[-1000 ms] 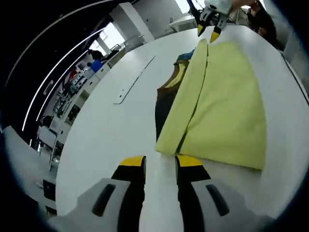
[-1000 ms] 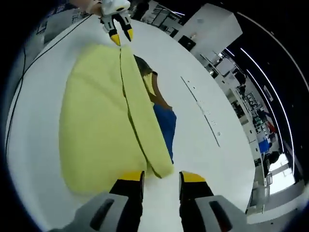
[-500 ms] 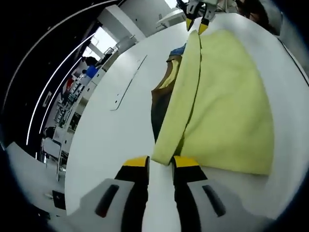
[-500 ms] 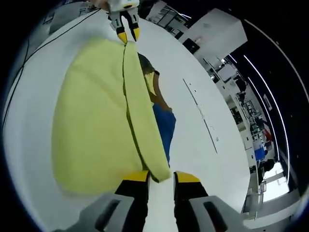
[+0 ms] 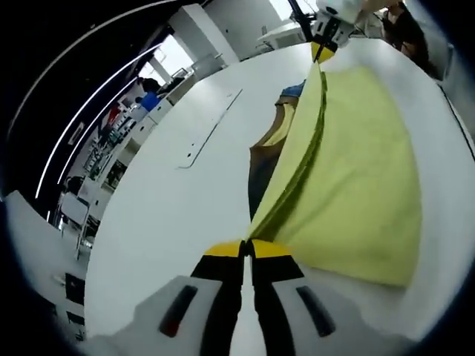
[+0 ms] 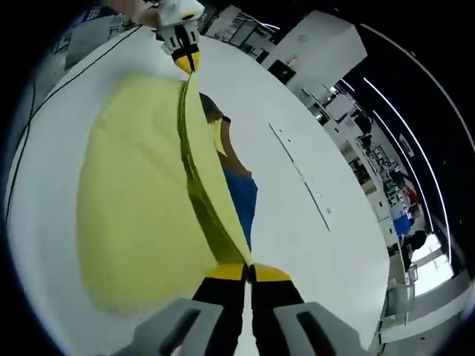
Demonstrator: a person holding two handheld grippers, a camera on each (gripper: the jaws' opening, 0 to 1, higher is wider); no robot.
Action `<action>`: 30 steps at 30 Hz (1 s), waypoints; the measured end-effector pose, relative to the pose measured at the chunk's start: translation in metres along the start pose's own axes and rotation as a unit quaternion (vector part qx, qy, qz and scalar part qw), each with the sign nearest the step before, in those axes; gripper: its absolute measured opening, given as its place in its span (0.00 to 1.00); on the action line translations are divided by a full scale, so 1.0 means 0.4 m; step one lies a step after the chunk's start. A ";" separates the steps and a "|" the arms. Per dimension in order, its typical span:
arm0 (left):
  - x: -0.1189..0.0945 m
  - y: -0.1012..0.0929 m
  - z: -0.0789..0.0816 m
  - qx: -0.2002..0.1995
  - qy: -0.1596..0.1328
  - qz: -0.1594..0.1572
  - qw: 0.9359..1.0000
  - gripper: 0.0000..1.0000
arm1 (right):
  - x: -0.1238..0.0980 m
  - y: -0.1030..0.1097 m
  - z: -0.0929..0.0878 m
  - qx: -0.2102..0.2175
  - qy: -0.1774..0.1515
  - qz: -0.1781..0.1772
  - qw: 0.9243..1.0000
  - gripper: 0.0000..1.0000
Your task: Fold the garment on the visible template until the final outline fits inside the template.
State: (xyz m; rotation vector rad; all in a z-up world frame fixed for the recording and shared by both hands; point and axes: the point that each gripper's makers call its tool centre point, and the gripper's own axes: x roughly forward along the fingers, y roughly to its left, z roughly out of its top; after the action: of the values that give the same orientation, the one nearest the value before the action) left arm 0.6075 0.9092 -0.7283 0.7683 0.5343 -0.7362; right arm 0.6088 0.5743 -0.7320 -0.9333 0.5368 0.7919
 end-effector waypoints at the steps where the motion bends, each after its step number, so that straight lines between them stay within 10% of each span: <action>1: 0.005 0.008 0.002 -0.011 0.000 0.000 1.000 0.00 | 0.002 -0.005 0.001 0.009 -0.001 0.000 1.000 0.00; 13: 0.079 0.048 -0.025 -0.154 0.030 -0.016 0.988 0.00 | 0.072 -0.056 -0.002 0.102 0.022 0.008 0.994 0.00; 30: 0.095 0.033 -0.046 -0.194 0.042 -0.019 0.980 0.00 | 0.107 -0.052 -0.014 0.155 0.033 0.023 0.987 0.00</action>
State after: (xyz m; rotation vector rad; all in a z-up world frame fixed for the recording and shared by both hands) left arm 0.6386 0.9149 -0.7592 0.4262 0.7461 -0.6113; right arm 0.6509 0.5775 -0.7545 -0.6640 0.7195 0.6959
